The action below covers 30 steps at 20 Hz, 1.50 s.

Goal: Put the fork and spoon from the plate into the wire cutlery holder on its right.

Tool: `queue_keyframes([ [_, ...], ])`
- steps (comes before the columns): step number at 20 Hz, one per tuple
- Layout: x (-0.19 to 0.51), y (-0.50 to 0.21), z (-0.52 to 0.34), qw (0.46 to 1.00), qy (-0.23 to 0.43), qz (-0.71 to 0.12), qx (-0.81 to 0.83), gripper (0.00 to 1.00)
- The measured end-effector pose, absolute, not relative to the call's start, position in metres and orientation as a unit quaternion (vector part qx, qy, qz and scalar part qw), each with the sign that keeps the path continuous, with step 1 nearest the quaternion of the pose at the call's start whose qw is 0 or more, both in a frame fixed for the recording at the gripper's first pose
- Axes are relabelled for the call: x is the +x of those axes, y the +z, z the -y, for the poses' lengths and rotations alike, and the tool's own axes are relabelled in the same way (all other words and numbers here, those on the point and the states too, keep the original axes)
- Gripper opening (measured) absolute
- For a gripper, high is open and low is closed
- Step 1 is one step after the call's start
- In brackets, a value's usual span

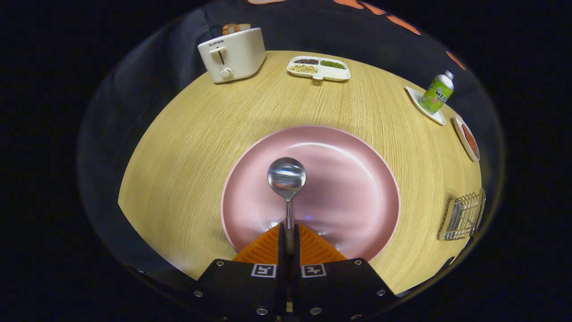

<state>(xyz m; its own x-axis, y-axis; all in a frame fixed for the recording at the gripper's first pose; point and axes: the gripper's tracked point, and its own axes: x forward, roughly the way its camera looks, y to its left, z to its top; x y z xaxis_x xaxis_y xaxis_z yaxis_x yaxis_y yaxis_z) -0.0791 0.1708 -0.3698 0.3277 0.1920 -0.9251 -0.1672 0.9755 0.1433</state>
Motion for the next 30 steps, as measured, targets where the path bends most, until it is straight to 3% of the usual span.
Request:
queue_keyframes([
  [7, -0.071, -0.335, -0.128, 0.844, 0.068, -0.529, 0.054, 0.06],
  [18, -0.076, -0.288, 0.007, 0.875, -0.037, -0.477, 0.075, 0.06],
  [23, -0.09, -0.285, 0.074, 0.86, -0.092, -0.495, 0.082, 0.06],
  [30, -0.103, -0.273, 0.125, 0.847, -0.114, -0.516, 0.059, 0.06],
])
